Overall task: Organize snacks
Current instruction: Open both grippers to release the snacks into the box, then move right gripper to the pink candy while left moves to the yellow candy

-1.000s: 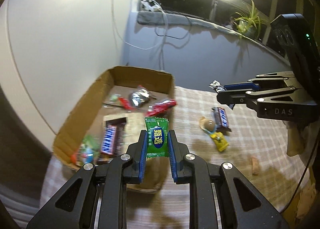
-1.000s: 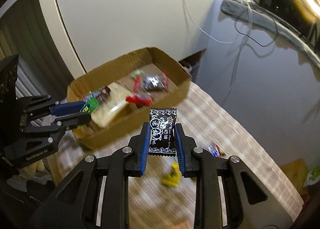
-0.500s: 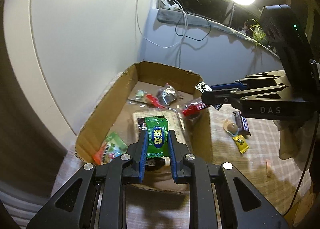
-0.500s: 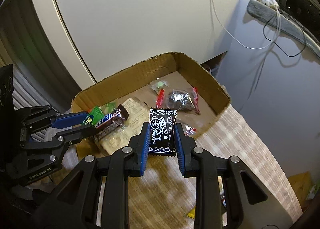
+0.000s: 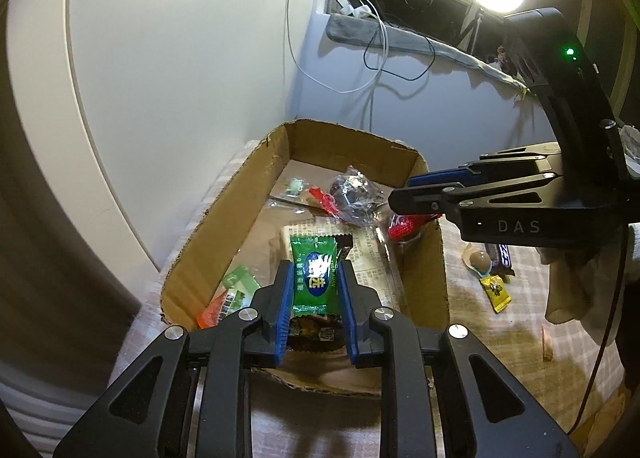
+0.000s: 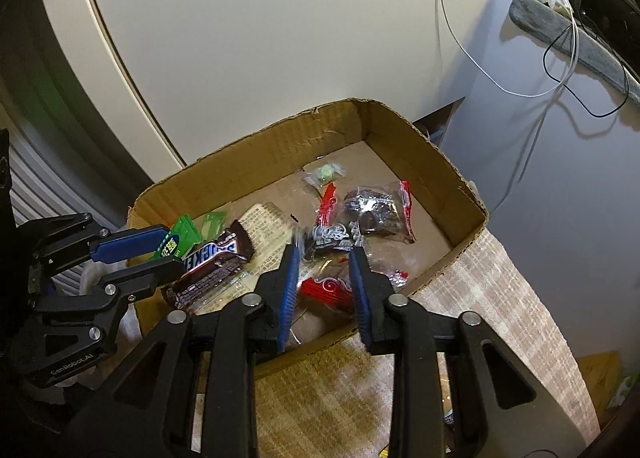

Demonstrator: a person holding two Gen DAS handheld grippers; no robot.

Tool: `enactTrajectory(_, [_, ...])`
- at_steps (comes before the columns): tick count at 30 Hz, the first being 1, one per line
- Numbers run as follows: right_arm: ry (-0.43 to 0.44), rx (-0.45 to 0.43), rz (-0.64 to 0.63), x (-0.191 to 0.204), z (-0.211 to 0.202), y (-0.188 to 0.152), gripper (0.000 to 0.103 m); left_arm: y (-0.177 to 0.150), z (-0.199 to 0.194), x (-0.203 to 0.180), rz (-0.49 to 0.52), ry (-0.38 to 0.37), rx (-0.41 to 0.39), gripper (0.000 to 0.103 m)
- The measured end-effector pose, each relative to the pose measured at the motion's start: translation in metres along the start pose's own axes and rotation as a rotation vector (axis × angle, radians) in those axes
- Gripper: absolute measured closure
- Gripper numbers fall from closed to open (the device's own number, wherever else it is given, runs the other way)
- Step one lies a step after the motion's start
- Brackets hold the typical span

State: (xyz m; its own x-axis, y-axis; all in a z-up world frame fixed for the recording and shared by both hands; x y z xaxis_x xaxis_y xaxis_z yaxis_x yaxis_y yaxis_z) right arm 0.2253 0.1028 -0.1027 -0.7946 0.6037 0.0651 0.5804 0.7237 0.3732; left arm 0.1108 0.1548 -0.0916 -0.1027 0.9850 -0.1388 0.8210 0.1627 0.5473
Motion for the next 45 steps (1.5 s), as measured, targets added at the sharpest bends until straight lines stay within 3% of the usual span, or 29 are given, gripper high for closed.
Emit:
enactTrajectory(1, [-0.005, -0.003, 0.000, 0.000, -0.001, 0.000, 0.053, 0.001, 0.001, 0.000, 0.000, 0.000, 0.001, 0.082])
enactTrajectory(4, [-0.020, -0.020, 0.002, -0.001, -0.005, 0.000, 0.034, 0.000, 0.001, 0.000, -0.001, 0.004, -0.001, 0.071])
enactTrajectory(6, [-0.029, -0.027, 0.009, -0.003, -0.009, -0.001, 0.027, 0.001, -0.001, 0.000, -0.005, 0.011, -0.007, 0.059])
enactTrajectory(8, [-0.034, -0.029, 0.014, -0.006, -0.011, -0.002, 0.022, 0.001, -0.002, -0.001, -0.006, 0.010, -0.014, 0.057])
enactTrajectory(28, [-0.097, -0.034, 0.121, -0.056, -0.055, -0.055, 0.020, 0.001, -0.014, -0.042, 0.054, -0.024, -0.030, 0.057])
enactTrajectory(40, [-0.121, -0.006, 0.210, -0.077, -0.079, -0.136, 0.020, -0.006, -0.009, -0.091, 0.123, -0.073, -0.011, 0.057])
enactTrajectory(45, [-0.086, 0.023, 0.323, -0.080, -0.081, -0.183, 0.020, -0.012, 0.000, -0.113, 0.156, -0.108, 0.015, 0.057])
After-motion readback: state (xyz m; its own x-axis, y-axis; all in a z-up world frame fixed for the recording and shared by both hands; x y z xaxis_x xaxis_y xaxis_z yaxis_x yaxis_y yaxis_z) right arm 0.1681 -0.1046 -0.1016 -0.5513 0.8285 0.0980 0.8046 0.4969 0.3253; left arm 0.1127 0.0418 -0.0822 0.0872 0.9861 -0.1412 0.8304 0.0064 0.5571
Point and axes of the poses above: each gripper's, at about its wrist camera, not at the fingertips, and z roughly the way its jaws point, x to its left, y to its top, the point moved 4 cm from there along z, roughly the way its jaws point, and after that the axes turned 11 degrees about x, right-handed, at the moved point
